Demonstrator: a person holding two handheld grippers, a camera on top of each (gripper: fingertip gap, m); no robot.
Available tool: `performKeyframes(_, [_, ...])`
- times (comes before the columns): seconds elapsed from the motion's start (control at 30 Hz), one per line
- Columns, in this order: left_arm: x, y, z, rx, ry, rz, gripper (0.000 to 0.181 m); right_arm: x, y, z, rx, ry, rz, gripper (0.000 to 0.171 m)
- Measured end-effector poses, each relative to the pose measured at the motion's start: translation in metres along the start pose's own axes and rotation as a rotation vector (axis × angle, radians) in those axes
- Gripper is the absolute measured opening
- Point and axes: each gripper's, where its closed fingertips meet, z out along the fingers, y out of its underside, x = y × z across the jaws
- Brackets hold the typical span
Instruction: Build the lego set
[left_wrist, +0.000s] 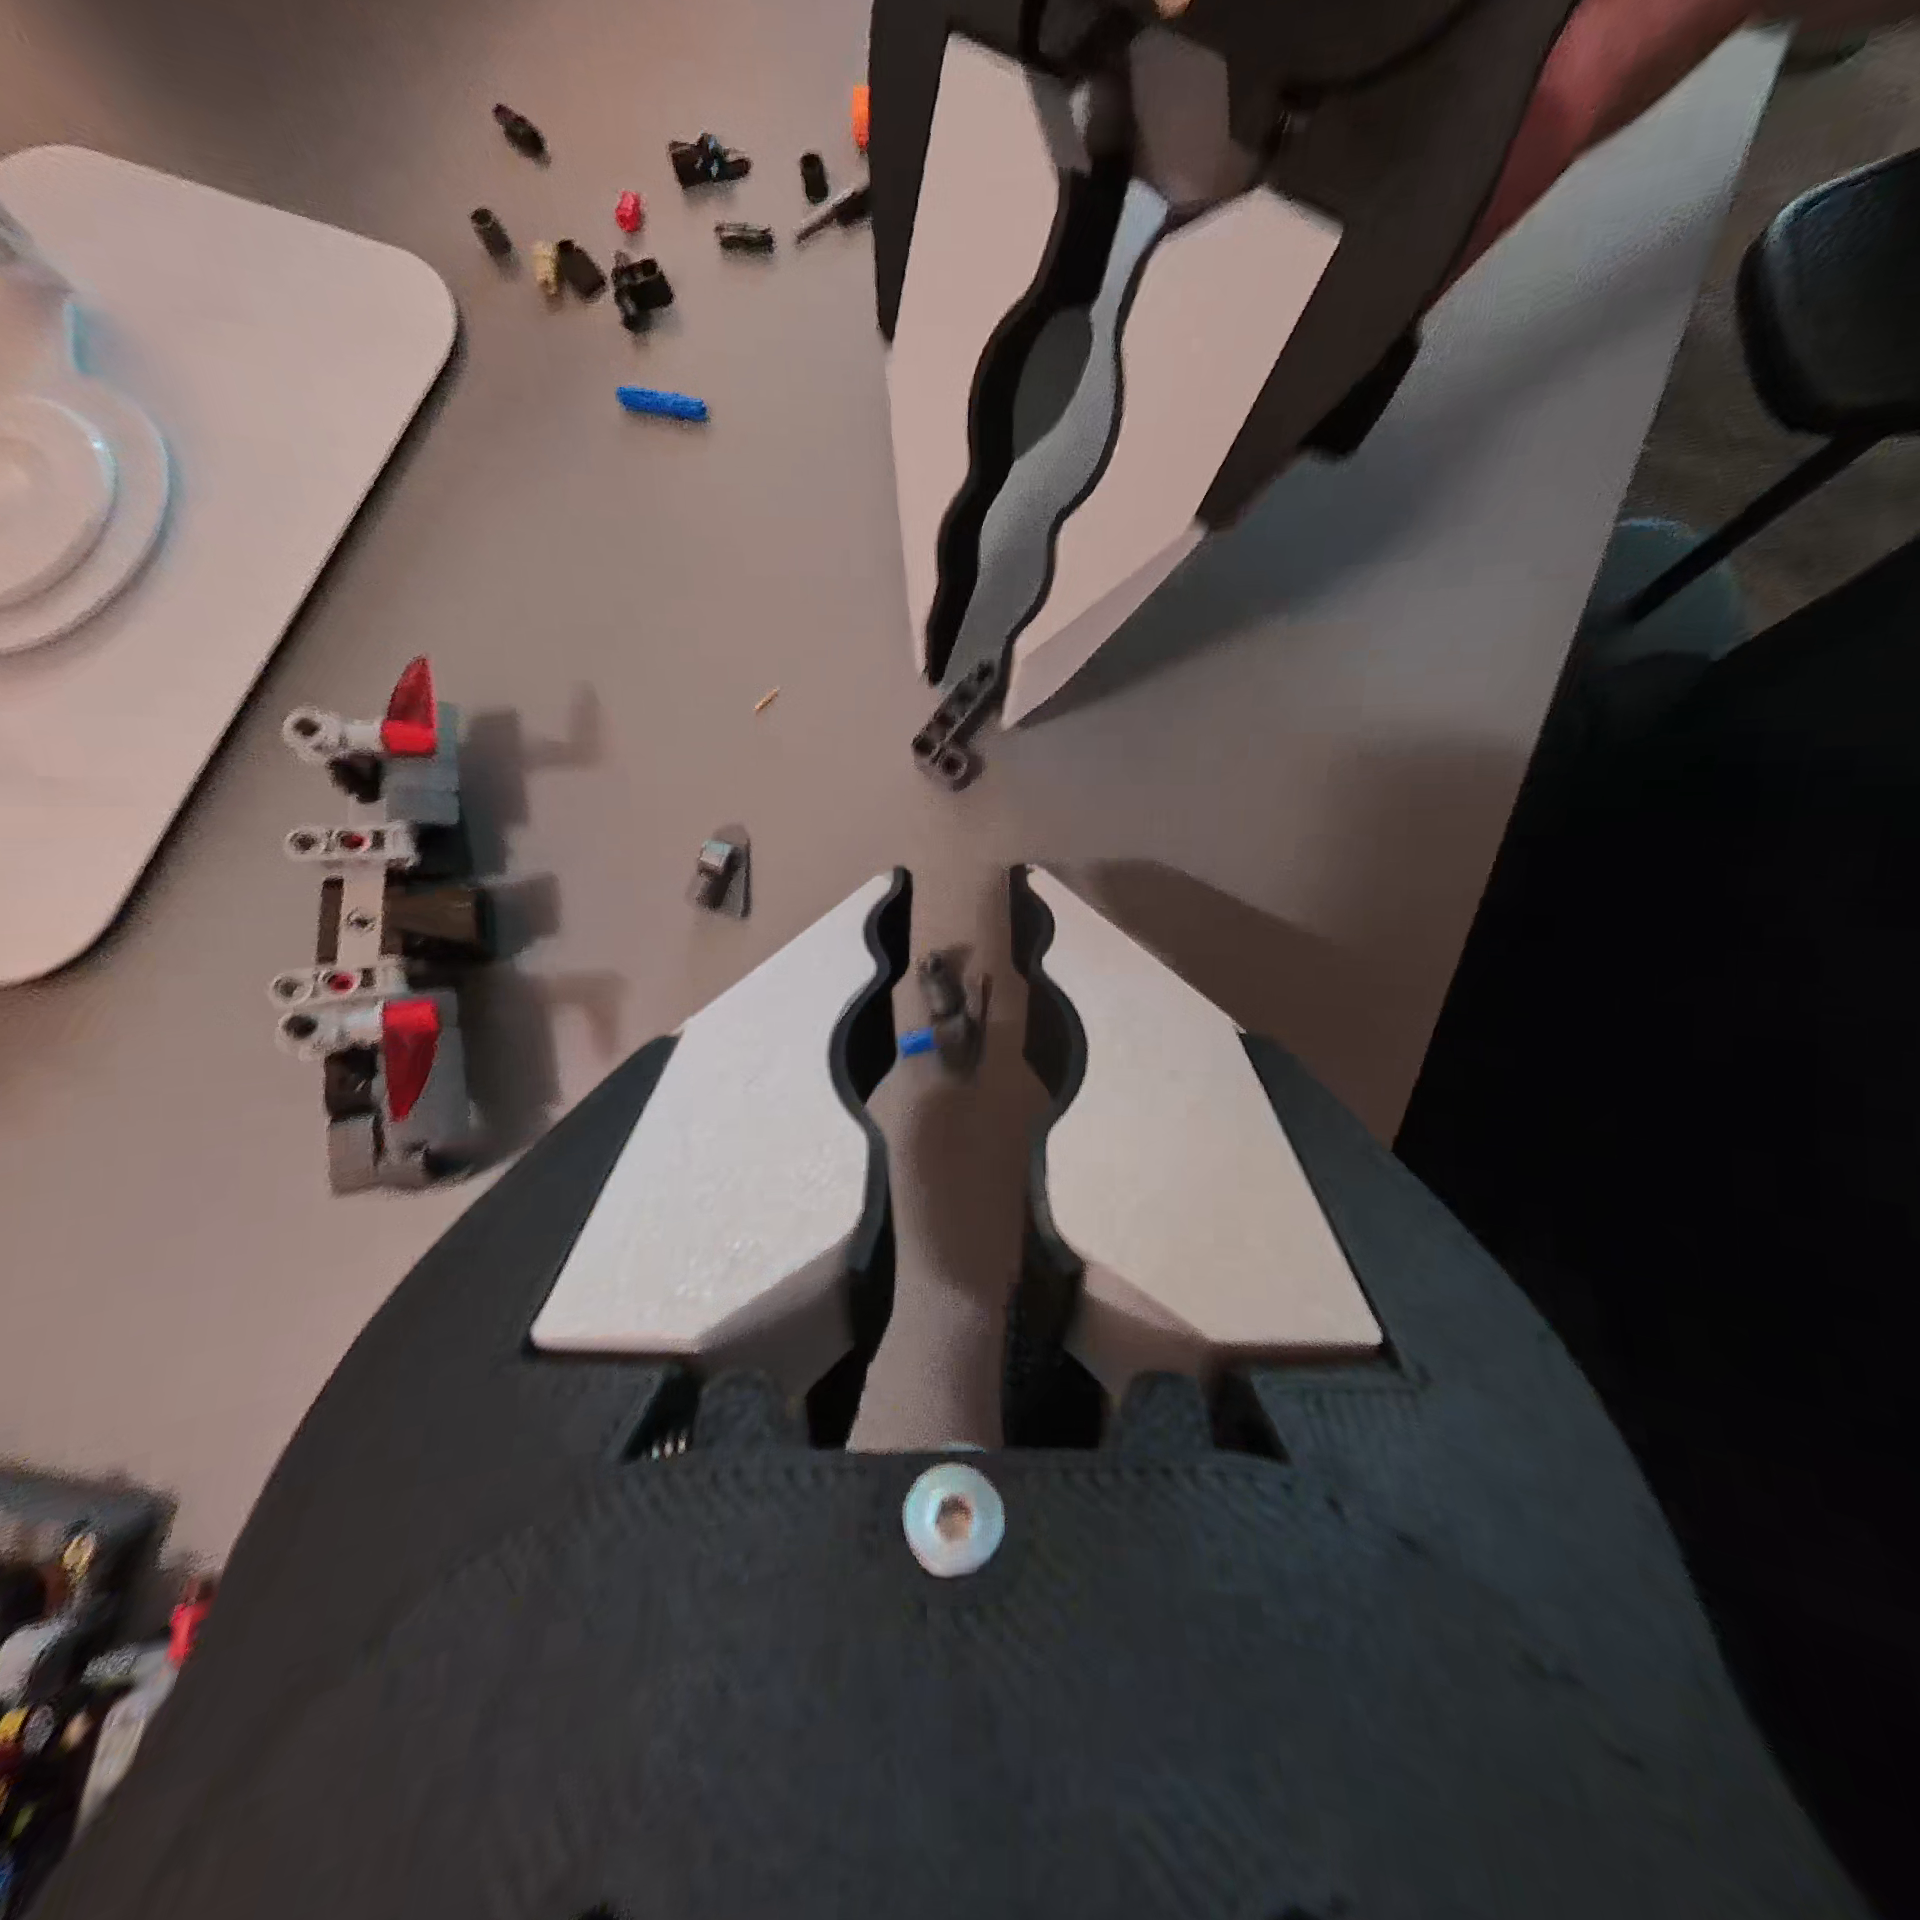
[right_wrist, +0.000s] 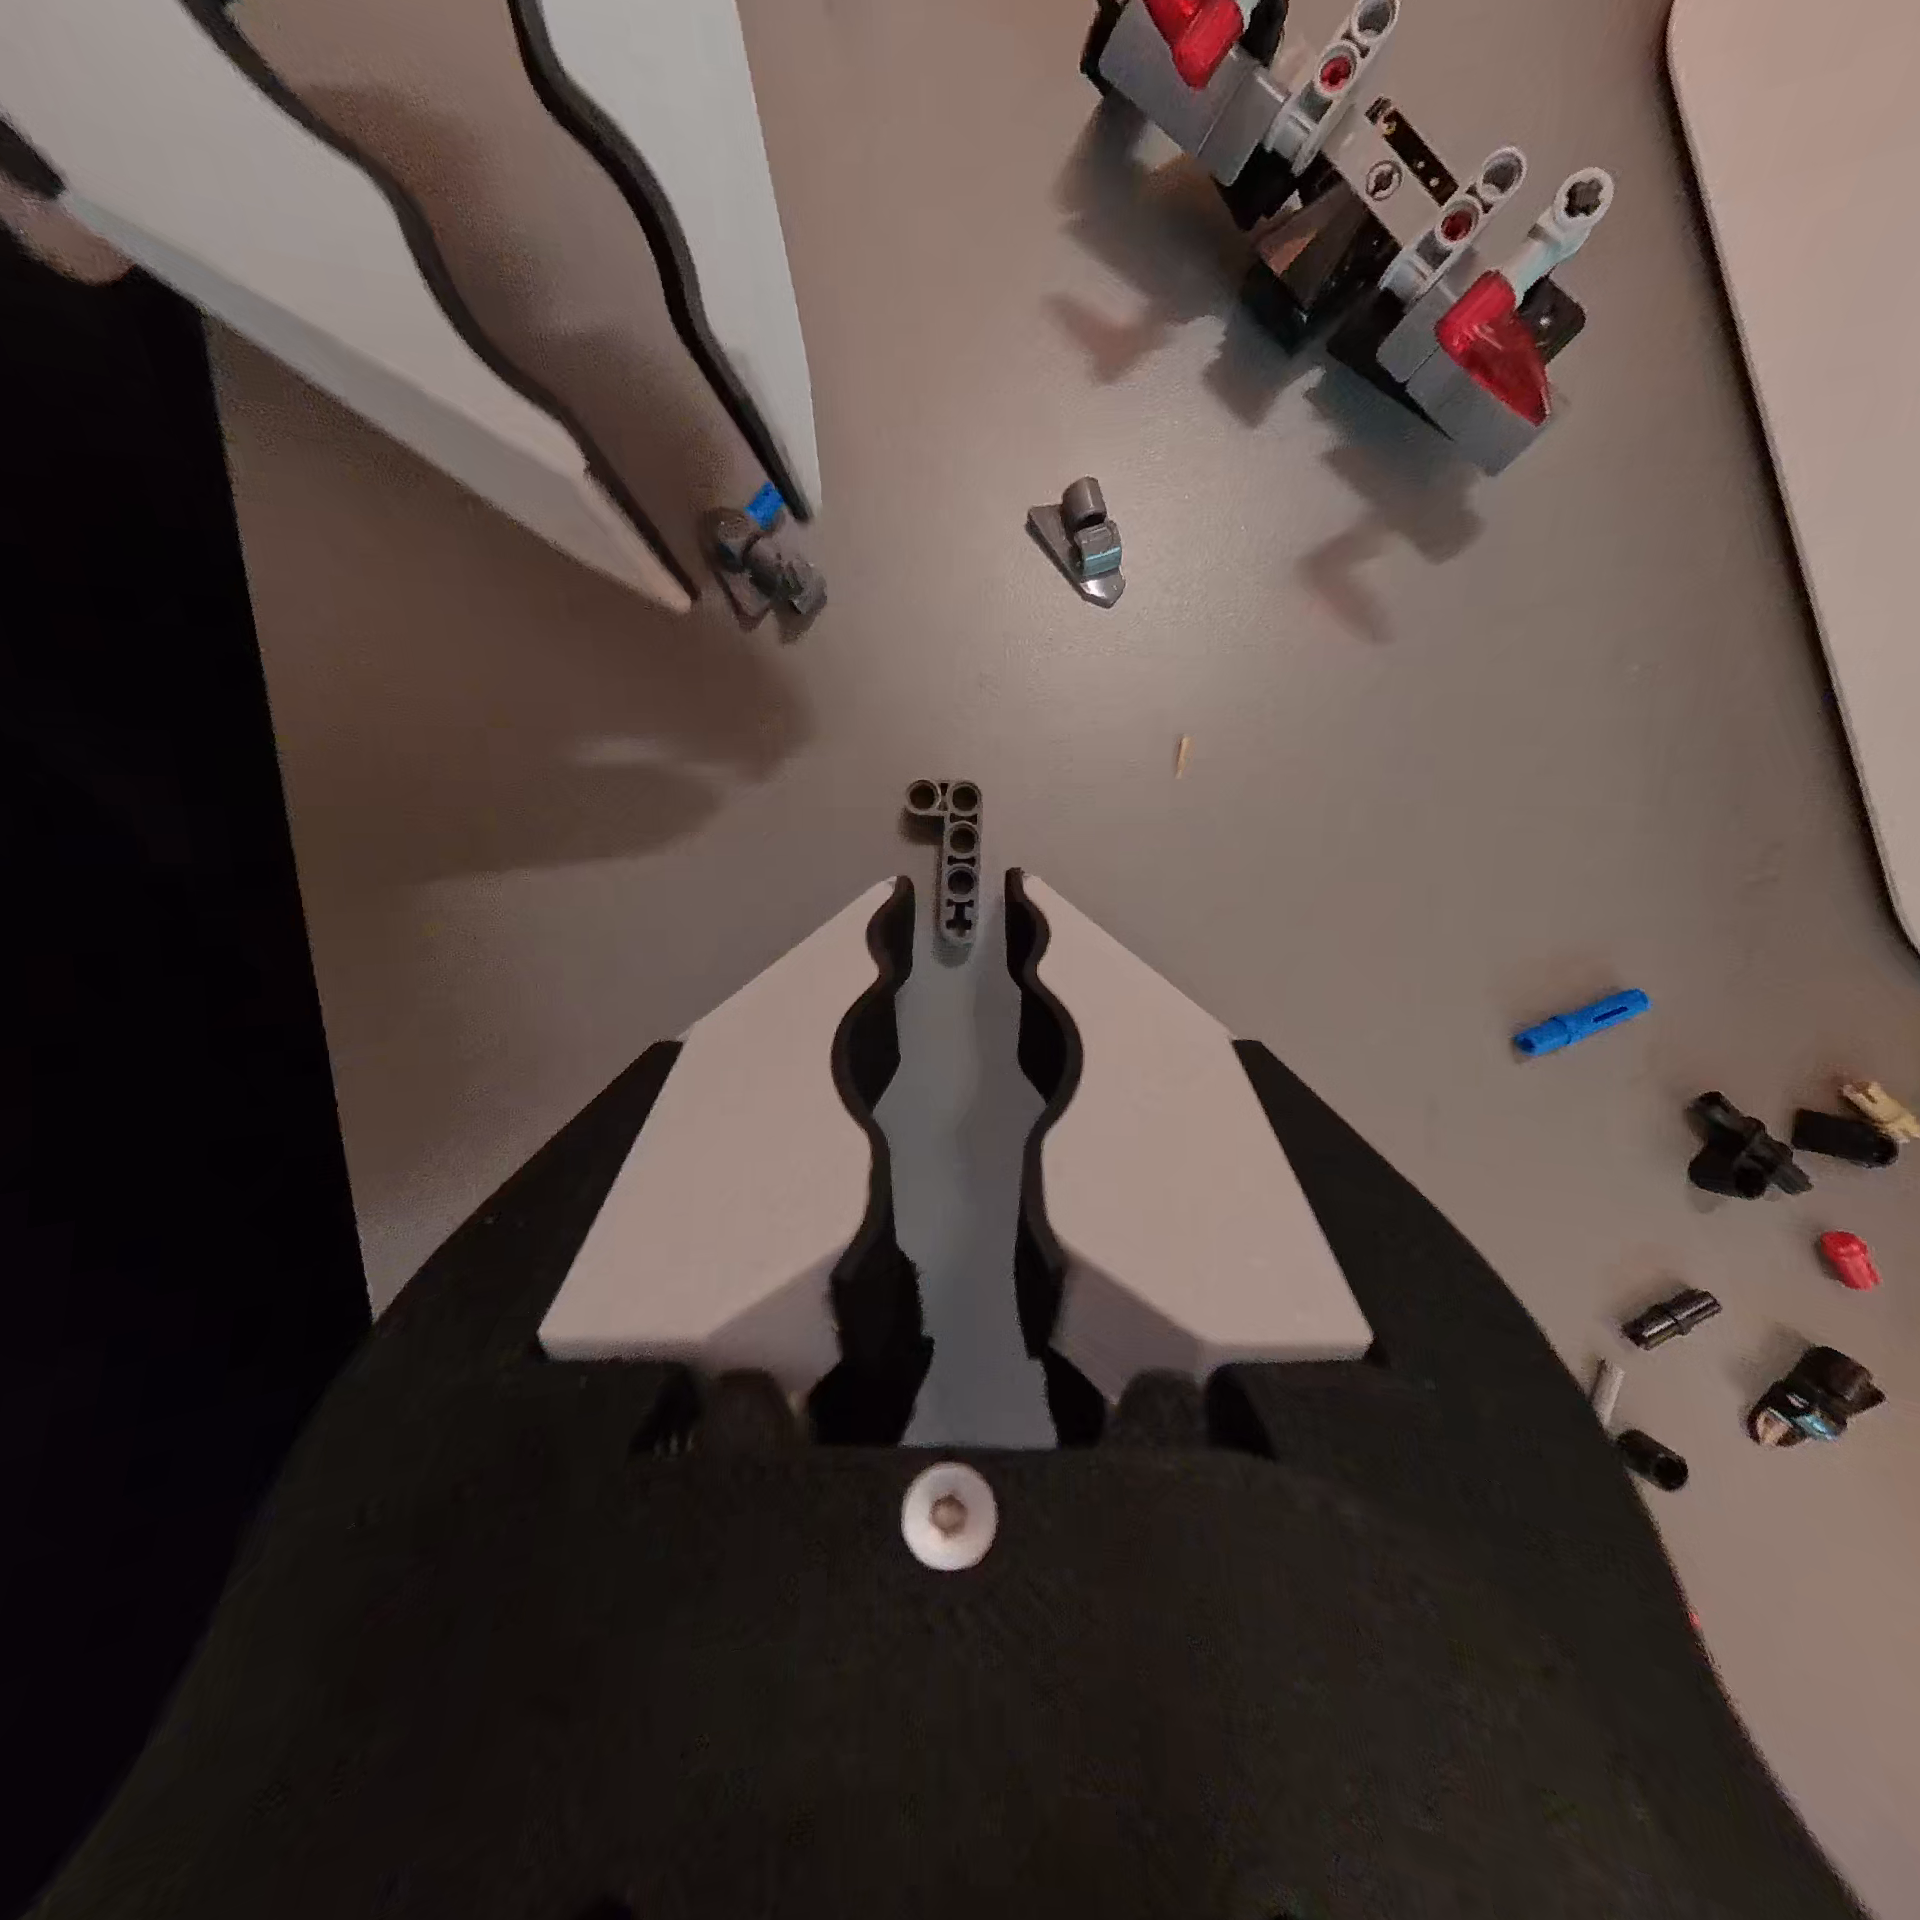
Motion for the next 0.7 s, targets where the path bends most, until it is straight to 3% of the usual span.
performKeyframes(0.3, [-0.002,0.047,-0.01,-0.099,-0.123,-0.013,0.021,-0.023,-0.005,0.002,0.035,-0.138,0.06,0.013])
performKeyframes(0.7, [-0.007,0.024,0.01,-0.067,-0.164,0.064,0.014,-0.009,-0.006,-0.014,0.134,-0.066,0.079,0.012])
